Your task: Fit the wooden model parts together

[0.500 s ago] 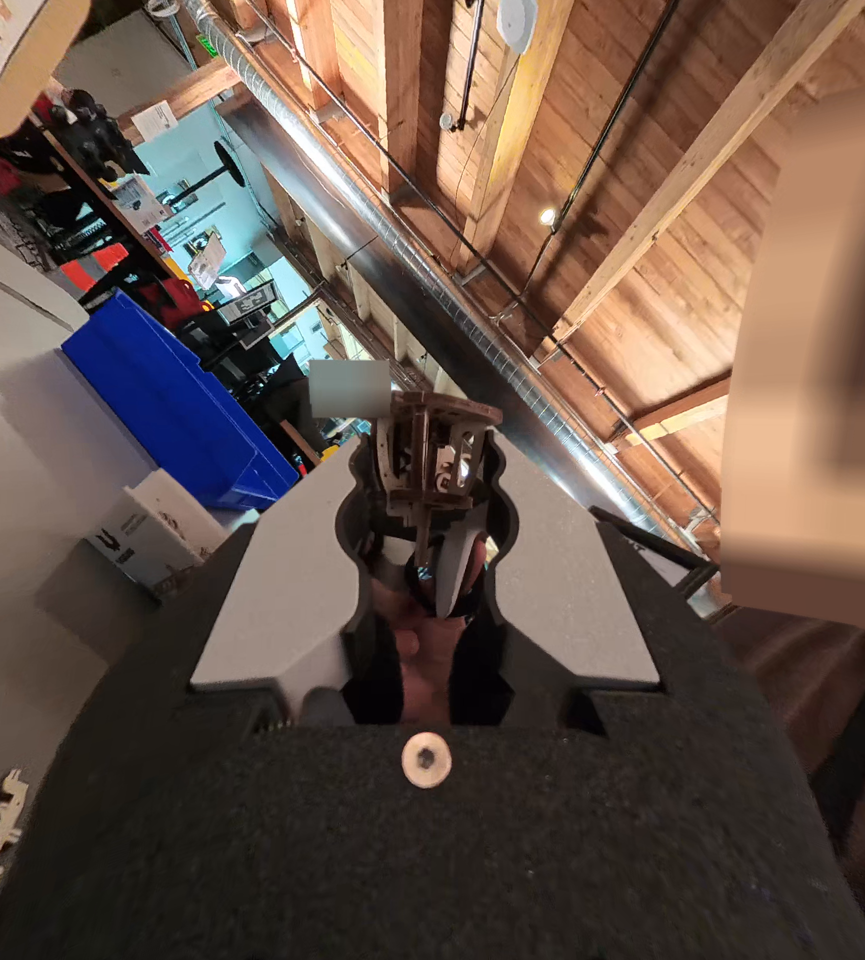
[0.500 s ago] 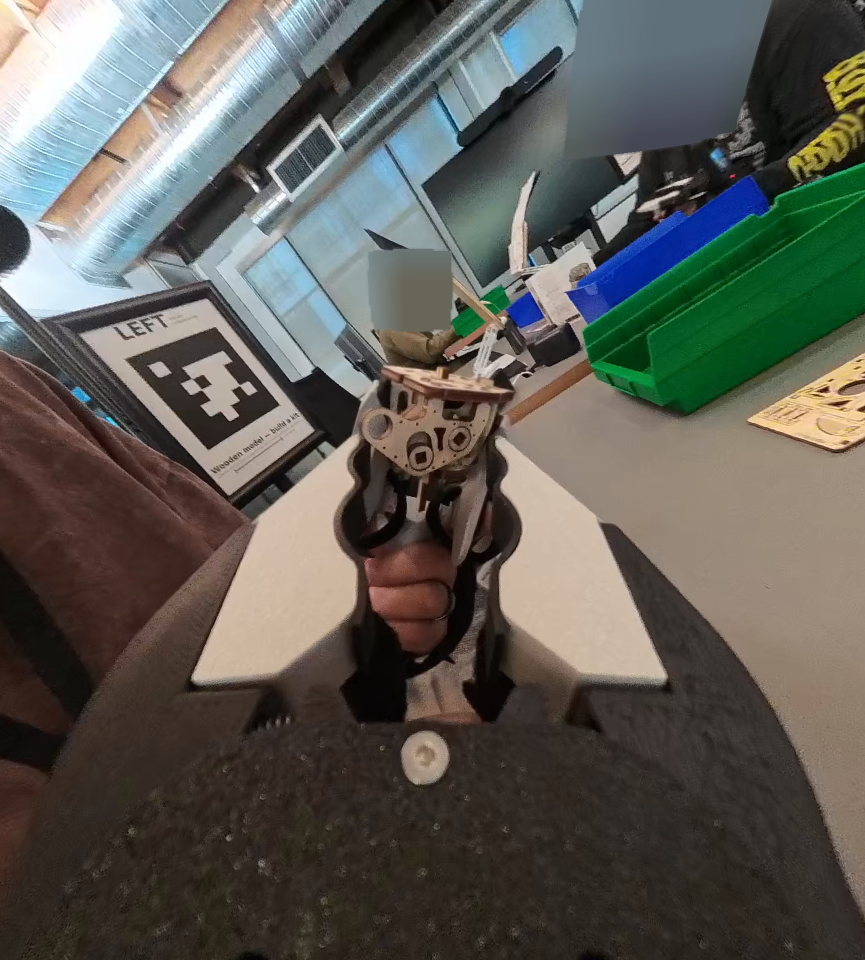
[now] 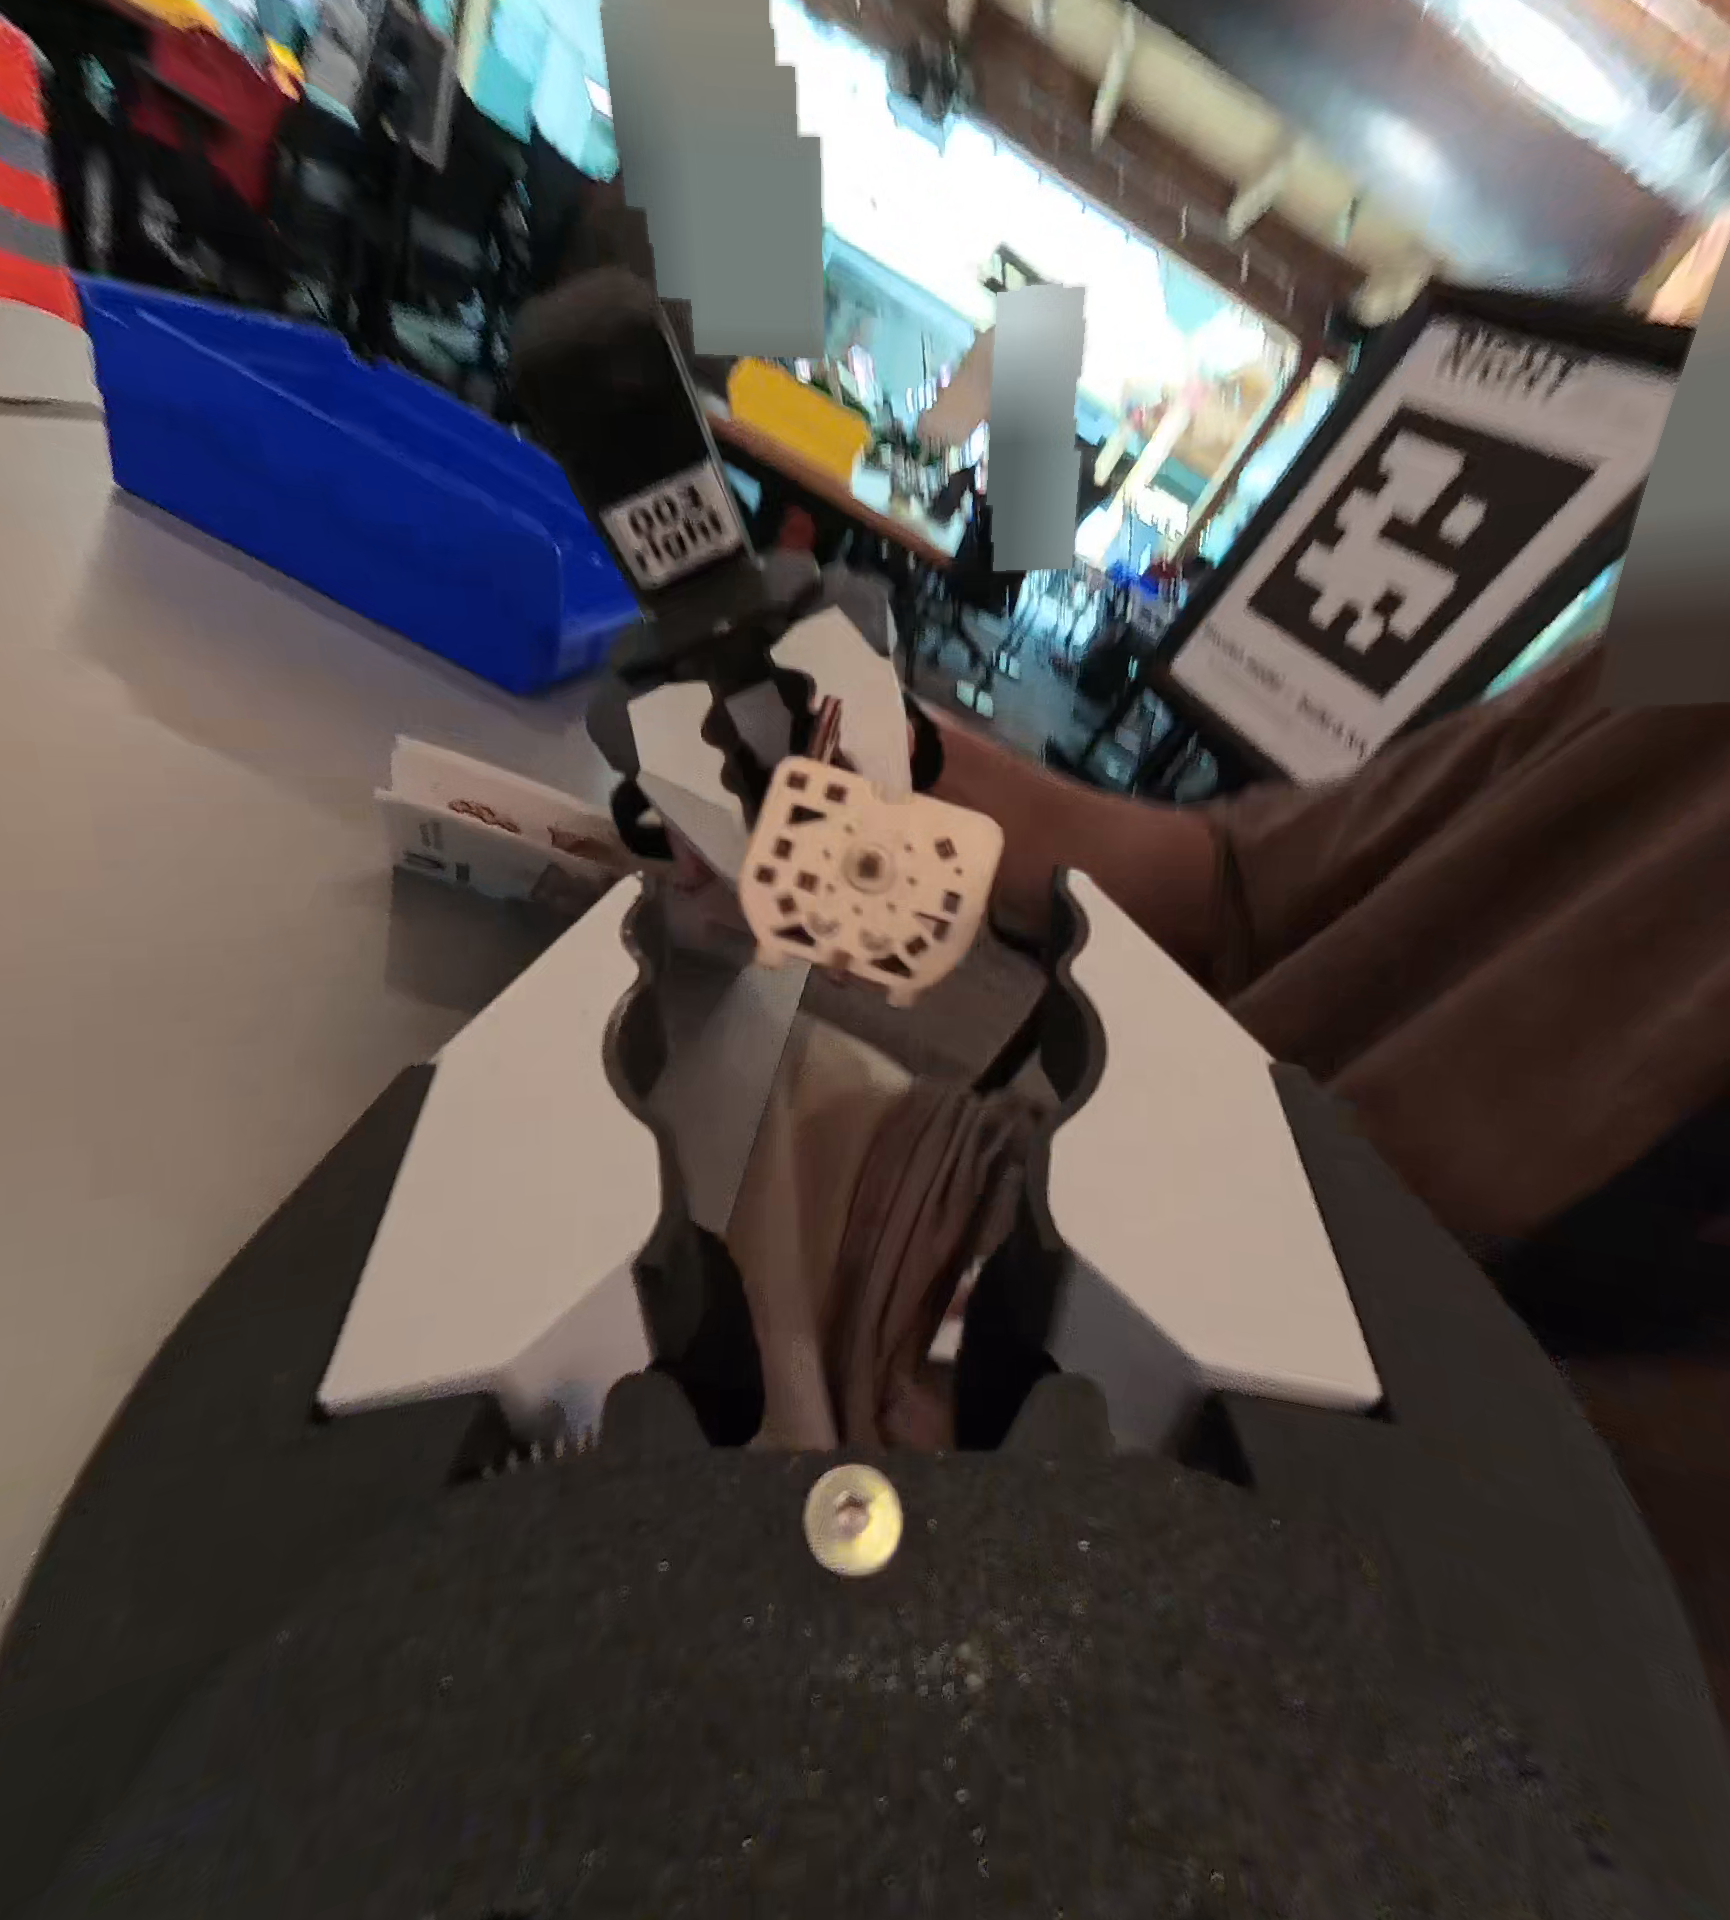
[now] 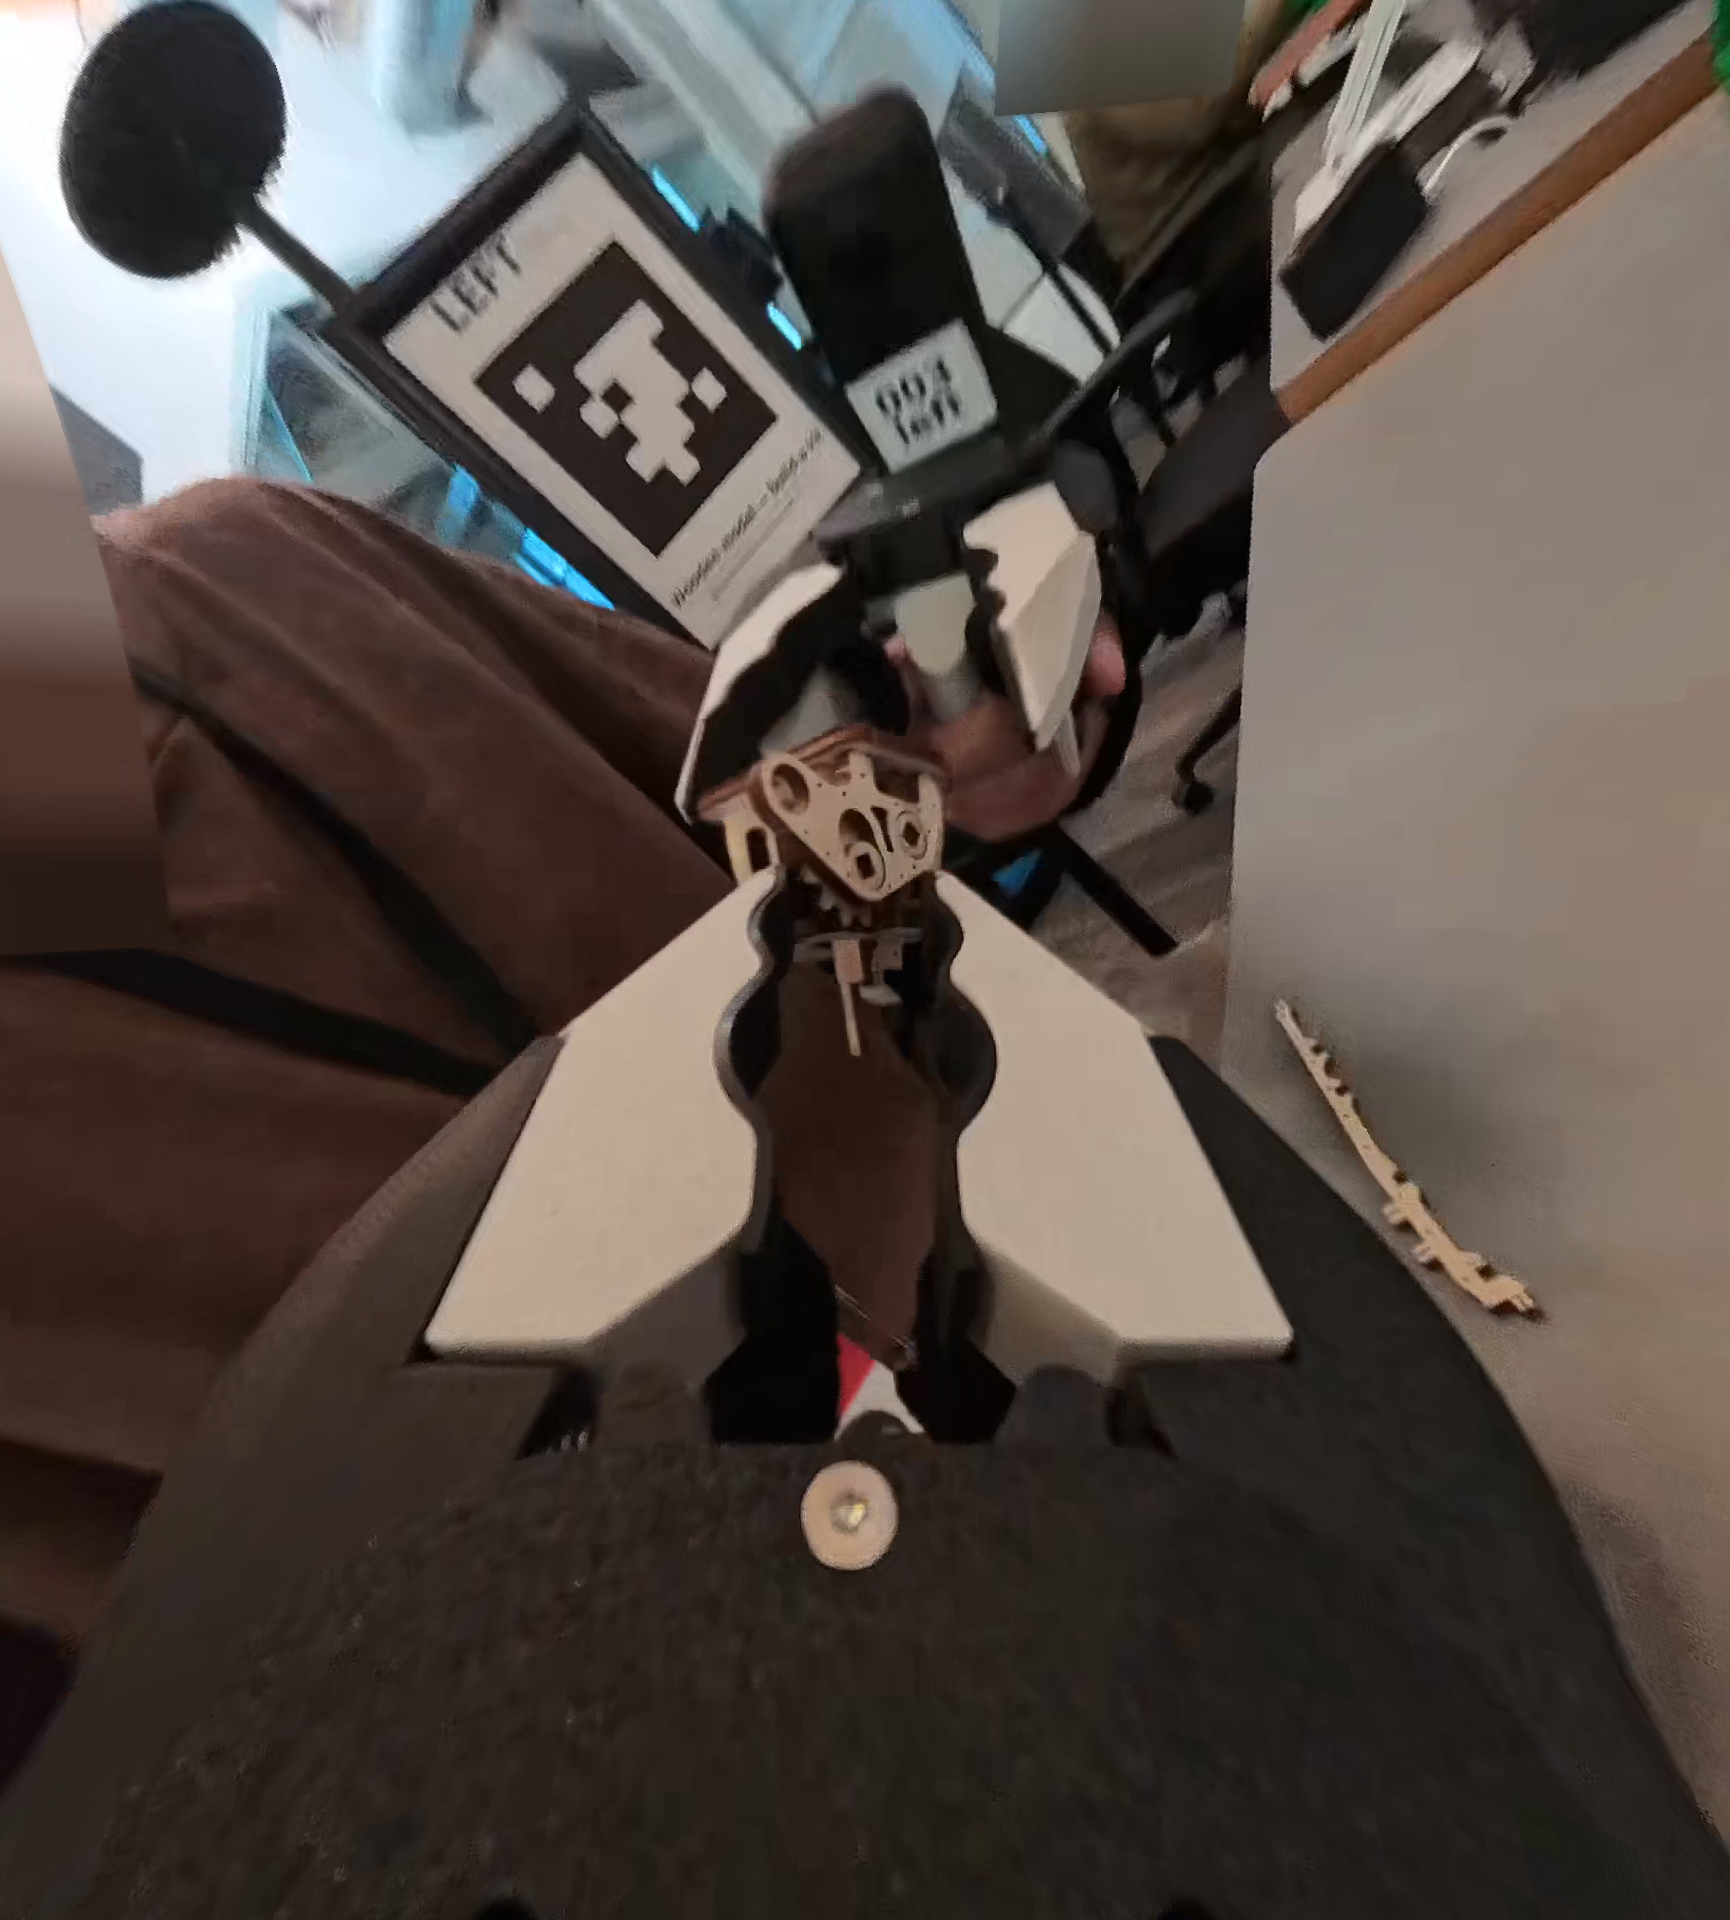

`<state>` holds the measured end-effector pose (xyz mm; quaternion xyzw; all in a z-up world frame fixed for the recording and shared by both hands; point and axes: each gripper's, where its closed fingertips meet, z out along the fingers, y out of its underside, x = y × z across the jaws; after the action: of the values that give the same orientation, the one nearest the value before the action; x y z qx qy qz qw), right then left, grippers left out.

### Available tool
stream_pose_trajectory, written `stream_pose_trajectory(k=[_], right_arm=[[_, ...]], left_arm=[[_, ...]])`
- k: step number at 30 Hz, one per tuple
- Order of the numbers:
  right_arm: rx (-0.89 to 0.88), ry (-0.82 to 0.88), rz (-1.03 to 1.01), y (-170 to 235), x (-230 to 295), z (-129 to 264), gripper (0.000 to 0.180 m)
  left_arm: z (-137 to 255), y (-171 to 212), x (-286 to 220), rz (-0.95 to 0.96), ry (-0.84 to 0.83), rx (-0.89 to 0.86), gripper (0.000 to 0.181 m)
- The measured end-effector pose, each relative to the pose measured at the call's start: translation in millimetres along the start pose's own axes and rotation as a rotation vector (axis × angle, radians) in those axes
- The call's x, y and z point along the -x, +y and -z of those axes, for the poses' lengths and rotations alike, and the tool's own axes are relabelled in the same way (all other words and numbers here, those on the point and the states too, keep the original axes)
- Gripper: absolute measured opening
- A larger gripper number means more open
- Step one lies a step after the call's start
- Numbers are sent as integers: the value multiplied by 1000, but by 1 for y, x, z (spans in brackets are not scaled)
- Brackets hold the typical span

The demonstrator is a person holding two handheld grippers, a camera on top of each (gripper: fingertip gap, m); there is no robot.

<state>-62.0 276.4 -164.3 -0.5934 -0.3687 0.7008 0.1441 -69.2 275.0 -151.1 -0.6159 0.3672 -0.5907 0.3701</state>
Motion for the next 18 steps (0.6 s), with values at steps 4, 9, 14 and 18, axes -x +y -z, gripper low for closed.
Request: stream_pose_trajectory(k=[4,9,14,18], right_arm=[[120,115,35,-1,-18,-2,21],[187,164,48,-5,-29,-1,20],[272,169,17,3,-38,3,20],[288,141,-5,2,-41,-3,21]], left_arm=[[-3,23,6,-83,15,283,70],[-11,36,23,-260,-91,386,68],[-11,31,29,-325,-127,368,61],[-10,35,31,-366,-149,388,50]])
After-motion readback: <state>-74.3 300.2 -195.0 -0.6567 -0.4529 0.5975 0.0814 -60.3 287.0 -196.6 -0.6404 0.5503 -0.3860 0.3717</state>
